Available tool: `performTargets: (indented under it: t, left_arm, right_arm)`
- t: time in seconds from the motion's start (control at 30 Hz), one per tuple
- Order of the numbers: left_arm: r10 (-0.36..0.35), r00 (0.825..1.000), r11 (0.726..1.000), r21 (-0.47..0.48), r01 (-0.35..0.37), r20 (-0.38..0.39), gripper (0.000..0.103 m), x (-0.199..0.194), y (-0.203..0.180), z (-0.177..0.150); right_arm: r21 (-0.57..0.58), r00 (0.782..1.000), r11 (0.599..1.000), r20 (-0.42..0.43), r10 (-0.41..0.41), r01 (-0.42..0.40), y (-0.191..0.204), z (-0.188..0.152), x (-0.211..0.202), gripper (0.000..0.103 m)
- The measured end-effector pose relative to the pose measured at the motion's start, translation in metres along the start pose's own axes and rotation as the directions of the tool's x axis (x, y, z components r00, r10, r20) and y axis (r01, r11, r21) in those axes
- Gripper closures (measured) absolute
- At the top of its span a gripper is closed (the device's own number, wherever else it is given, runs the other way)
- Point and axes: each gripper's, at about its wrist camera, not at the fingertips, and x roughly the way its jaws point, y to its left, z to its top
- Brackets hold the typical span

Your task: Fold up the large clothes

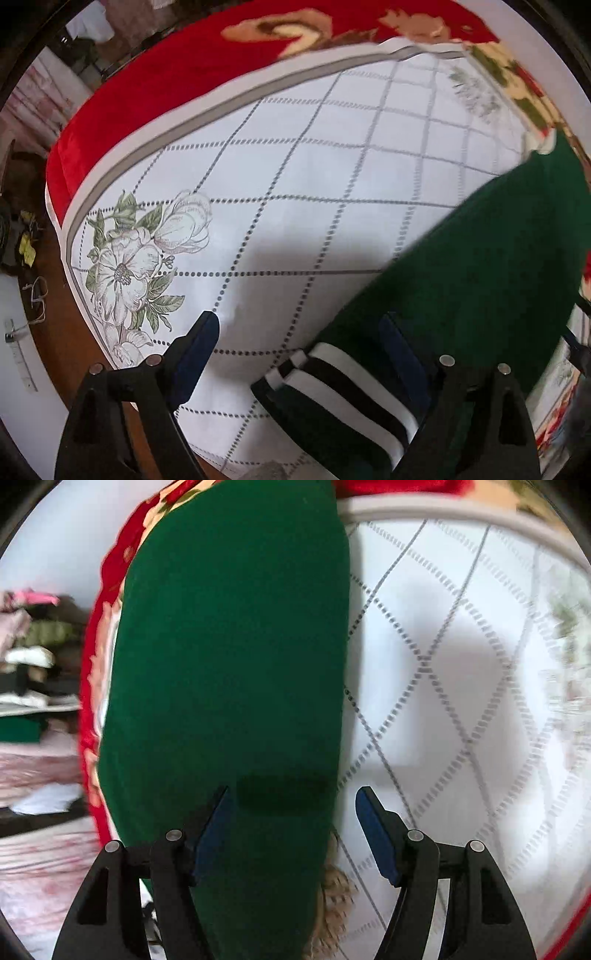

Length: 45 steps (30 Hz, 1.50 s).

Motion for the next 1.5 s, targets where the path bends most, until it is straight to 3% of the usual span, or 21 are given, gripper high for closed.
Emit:
performTargets:
  t: [0.1, 0.13, 0.17, 0.23, 0.3, 0.33, 0.47, 0.53, 0.63, 0.7, 0.73, 0.9, 1.03, 1.1, 1.2, 1.27, 1.3, 1.33, 1.43, 1.47, 1.5]
  left_arm:
    - [-0.009, 1.0, 0.999, 0.034, 0.008, 0.027, 0.011, -0.018, -0.013, -0.008]
    - [-0.009, 0.999, 0.999, 0.046, 0.007, 0.035, 0.009, -0.022, -0.021, -0.009]
    - [-0.002, 0.999, 0.998, 0.058, -0.001, 0.045, 0.007, -0.026, -0.023, -0.011]
    - [0.009, 0.998, 0.997, 0.072, -0.013, 0.056, 0.007, -0.026, -0.034, -0.011]
    - [0.011, 0.999, 0.997, 0.071, -0.014, 0.048, 0.007, -0.025, -0.04, -0.013]
    - [0.008, 0.999, 0.998, 0.067, -0.011, 0.043, 0.007, -0.027, -0.041, -0.019]
    - [0.029, 0.999, 0.997, 0.076, -0.031, 0.032, 0.007, -0.039, -0.044, -0.031]
    - [0.039, 0.999, 0.996, 0.085, -0.04, 0.014, 0.007, -0.041, -0.043, -0.043]
    - [0.064, 0.998, 0.991, 0.118, -0.062, -0.009, 0.007, -0.039, -0.04, -0.061]
    - [0.102, 0.995, 0.984, 0.148, -0.098, -0.021, 0.007, -0.032, -0.041, -0.069]
    - [0.11, 0.994, 0.983, 0.153, -0.105, -0.024, 0.007, -0.029, -0.043, -0.07]
    - [0.048, 0.998, 0.974, 0.219, -0.055, 0.036, 0.007, -0.044, -0.085, -0.063]
    - [-0.058, 0.997, 0.958, 0.283, 0.04, 0.058, 0.007, -0.054, -0.154, -0.048]
    - [-0.06, 0.996, 0.949, 0.313, 0.038, 0.063, 0.007, -0.051, -0.181, -0.041]
    - [-0.064, 0.995, 0.93, 0.365, 0.03, 0.079, 0.007, -0.044, -0.219, -0.03]
    - [-0.061, 0.993, 0.919, 0.394, 0.016, 0.103, 0.007, -0.04, -0.239, -0.023]
    - [-0.06, 0.992, 0.915, 0.402, 0.01, 0.111, 0.007, -0.039, -0.244, -0.021]
    - [-0.06, 0.991, 0.912, 0.41, 0.006, 0.119, 0.007, -0.037, -0.251, -0.018]
    - [-0.056, 0.991, 0.902, 0.431, -0.004, 0.125, 0.007, -0.031, -0.264, -0.013]
    - [-0.054, 0.991, 0.901, 0.433, -0.005, 0.125, 0.007, -0.031, -0.265, -0.013]
    - [-0.051, 0.991, 0.9, 0.436, -0.008, 0.123, 0.007, -0.03, -0.267, -0.013]
  right_arm:
    - [0.046, 0.995, 0.994, -0.003, 0.1, -0.1, -0.013, 0.011, 0.027, 0.028]
    - [0.053, 0.992, 0.991, 0.026, 0.124, -0.125, -0.014, 0.012, 0.028, 0.033]
    - [0.058, 0.989, 0.988, 0.043, 0.14, -0.142, -0.015, 0.012, 0.03, 0.039]
    - [0.093, 0.983, 0.98, 0.07, 0.171, -0.177, -0.021, 0.006, 0.027, 0.065]
    - [0.144, 0.972, 0.964, 0.108, 0.211, -0.225, -0.032, -0.005, 0.014, 0.079]
    - [0.177, 0.969, 0.956, 0.12, 0.214, -0.233, -0.036, -0.014, 0.006, 0.08]
    - [0.217, 0.977, 0.956, 0.121, 0.174, -0.197, -0.046, -0.063, -0.025, 0.082]
    - [0.259, 0.989, 0.957, 0.098, 0.109, -0.132, -0.058, -0.106, -0.046, 0.082]
    - [0.263, 1.0, 0.965, -0.025, 0.019, -0.012, -0.068, -0.16, -0.055, 0.077]
    - [0.231, 0.986, 0.97, -0.159, -0.046, 0.083, -0.076, -0.177, -0.045, 0.056]
    - [0.208, 0.971, 0.969, -0.226, -0.083, 0.131, -0.083, -0.187, -0.042, 0.053]
    - [0.162, 0.954, 0.972, -0.274, -0.122, 0.171, -0.1, -0.199, -0.077, 0.052]
    - [0.139, 0.974, 0.975, -0.173, -0.146, 0.171, -0.085, -0.164, -0.116, 0.052]
    - [0.077, 0.98, 0.98, -0.088, -0.178, 0.185, -0.075, -0.128, -0.128, 0.052]
    - [-0.027, 0.965, 0.967, 0.075, -0.25, 0.253, -0.04, -0.049, -0.146, 0.052]
    - [-0.186, 0.946, 0.932, 0.156, -0.285, 0.312, -0.007, 0.001, -0.142, 0.035]
    - [-0.254, 0.939, 0.907, 0.16, -0.304, 0.337, 0.005, 0.022, -0.132, 0.017]
    - [-0.29, 0.935, 0.89, 0.154, -0.32, 0.352, 0.011, 0.036, -0.124, 0.011]
    - [-0.44, 0.928, 0.828, 0.029, -0.372, 0.346, 0.015, 0.083, -0.077, 0.011]
    - [-0.477, 0.909, 0.814, -0.069, -0.41, 0.331, 0.014, 0.095, -0.049, 0.012]
    - [-0.489, 0.894, 0.806, -0.107, -0.434, 0.333, 0.008, 0.098, -0.038, 0.03]
